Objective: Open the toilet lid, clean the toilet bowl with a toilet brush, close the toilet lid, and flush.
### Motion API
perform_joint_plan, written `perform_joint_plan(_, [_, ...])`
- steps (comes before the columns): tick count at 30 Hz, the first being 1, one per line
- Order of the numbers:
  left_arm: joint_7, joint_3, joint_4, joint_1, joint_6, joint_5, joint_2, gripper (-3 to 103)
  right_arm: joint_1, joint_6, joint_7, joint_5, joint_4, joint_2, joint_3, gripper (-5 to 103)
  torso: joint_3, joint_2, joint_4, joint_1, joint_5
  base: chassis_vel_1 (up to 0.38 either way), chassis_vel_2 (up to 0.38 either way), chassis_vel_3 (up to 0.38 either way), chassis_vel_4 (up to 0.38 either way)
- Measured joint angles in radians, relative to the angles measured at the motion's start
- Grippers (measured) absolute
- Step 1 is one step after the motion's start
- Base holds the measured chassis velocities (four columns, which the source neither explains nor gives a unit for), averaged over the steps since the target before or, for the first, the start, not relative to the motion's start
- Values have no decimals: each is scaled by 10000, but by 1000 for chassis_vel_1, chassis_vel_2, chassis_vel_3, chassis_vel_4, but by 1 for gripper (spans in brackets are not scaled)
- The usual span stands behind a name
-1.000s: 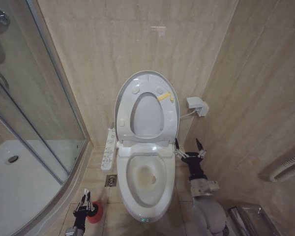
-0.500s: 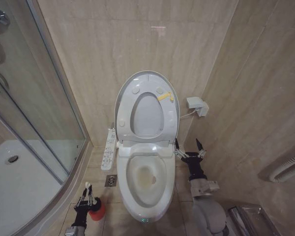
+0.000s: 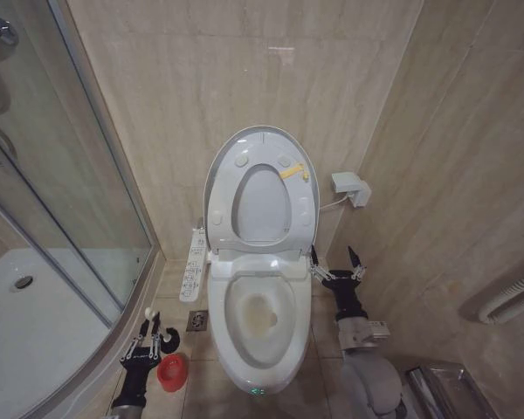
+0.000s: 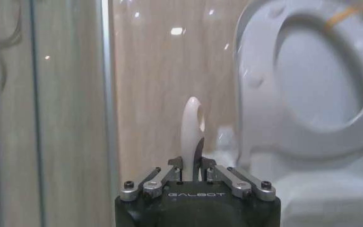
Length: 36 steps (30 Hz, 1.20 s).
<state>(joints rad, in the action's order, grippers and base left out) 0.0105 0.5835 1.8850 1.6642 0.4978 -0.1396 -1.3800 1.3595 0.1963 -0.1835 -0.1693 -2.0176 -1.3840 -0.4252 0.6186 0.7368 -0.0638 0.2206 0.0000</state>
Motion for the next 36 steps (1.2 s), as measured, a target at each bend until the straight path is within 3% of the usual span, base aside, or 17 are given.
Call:
perform_joint_plan(9, [201,-453,2848,962,-209,423,293,19,0,0,0,0,0,0,0,100,0,0,-1,0,0,0,0,0,0])
perform_joint_plan(16, [-79,-1185,4359,927,-796,-335,792,19,-1,0,0,0,0,0,0,100,0,0,-1,0,1,0,0,0,0])
perform_joint_plan(23, [-413,-1391,3997,7,-1158,-1253,1412,19,0,0,0,0,-1,0,0,100,1,0,-2,0,-1,0,0,0,0])
perform_joint_plan(28, [-856,-1661,2743,-1228,-1381,-2644,2274,19,-1,0,-2,0,-1,0,-2,100,1,0,0,1,-2,0,0,0,0])
perform_joint_plan(36, [-1298,-2647,1089,-3199,-1411,-3653,3185,19,-1,0,-1,0,-1,0,0,100,1,-1,-5,2,-2,0,0,0,0])
